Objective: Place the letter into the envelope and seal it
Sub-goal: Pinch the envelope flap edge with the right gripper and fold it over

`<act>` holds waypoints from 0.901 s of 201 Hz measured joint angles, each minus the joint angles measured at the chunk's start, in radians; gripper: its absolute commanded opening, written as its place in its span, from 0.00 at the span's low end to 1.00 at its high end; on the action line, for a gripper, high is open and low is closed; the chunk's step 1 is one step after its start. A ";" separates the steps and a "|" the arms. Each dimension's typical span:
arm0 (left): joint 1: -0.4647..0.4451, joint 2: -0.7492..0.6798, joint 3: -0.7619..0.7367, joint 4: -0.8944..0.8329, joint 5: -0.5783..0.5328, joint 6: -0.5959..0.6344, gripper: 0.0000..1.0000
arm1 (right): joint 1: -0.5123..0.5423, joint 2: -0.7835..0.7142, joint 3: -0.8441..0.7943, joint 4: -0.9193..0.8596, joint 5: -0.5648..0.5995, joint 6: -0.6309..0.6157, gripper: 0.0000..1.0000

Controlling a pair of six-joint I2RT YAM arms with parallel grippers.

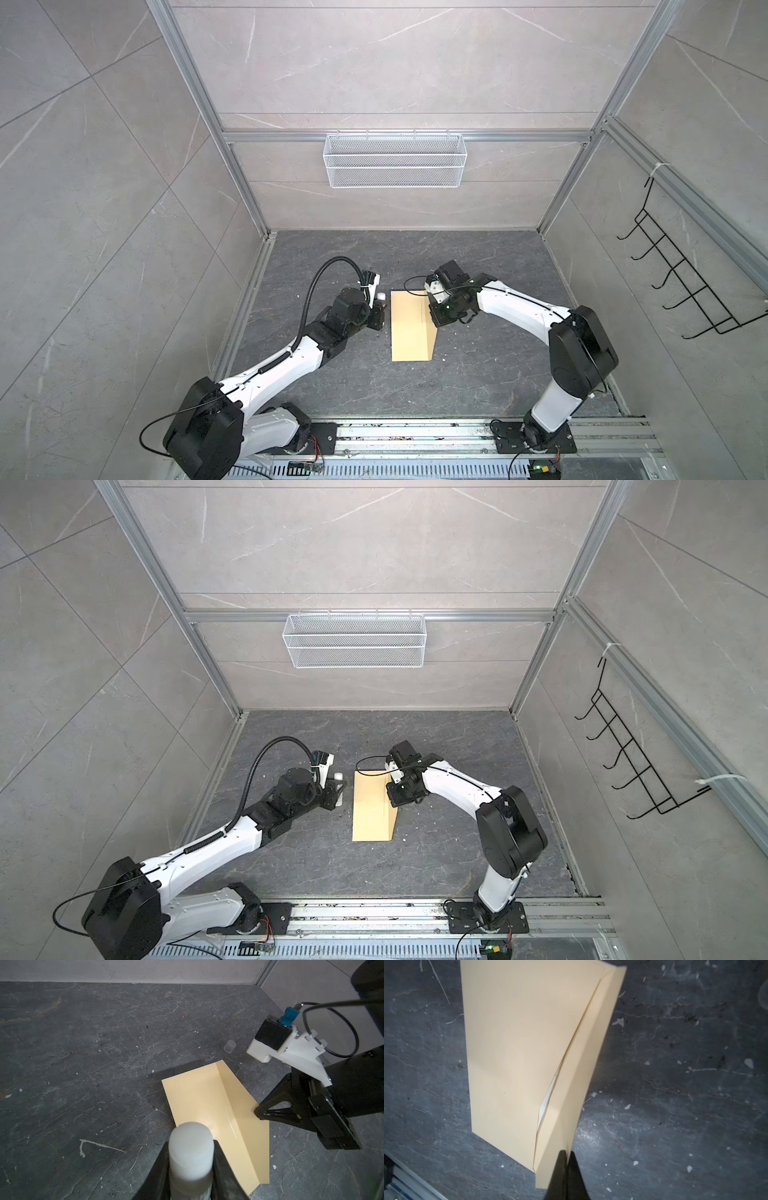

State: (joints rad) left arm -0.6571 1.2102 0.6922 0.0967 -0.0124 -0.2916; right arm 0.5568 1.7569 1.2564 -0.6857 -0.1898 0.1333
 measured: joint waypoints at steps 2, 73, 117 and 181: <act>0.000 0.003 0.000 0.002 0.001 0.000 0.00 | -0.002 0.005 0.005 -0.003 -0.002 -0.005 0.11; 0.000 0.114 0.002 0.055 0.029 -0.047 0.00 | -0.021 -0.001 0.002 0.091 -0.065 -0.043 0.41; 0.000 0.195 0.011 0.087 0.052 -0.073 0.00 | -0.052 -0.257 -0.196 0.257 -0.049 0.023 0.40; 0.000 0.303 0.039 0.122 0.092 -0.101 0.00 | -0.111 -0.351 -0.377 0.393 0.025 0.165 0.11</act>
State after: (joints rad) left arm -0.6571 1.5131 0.7307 0.2184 0.0799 -0.3923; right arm 0.4454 1.4059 0.8799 -0.2928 -0.1646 0.2985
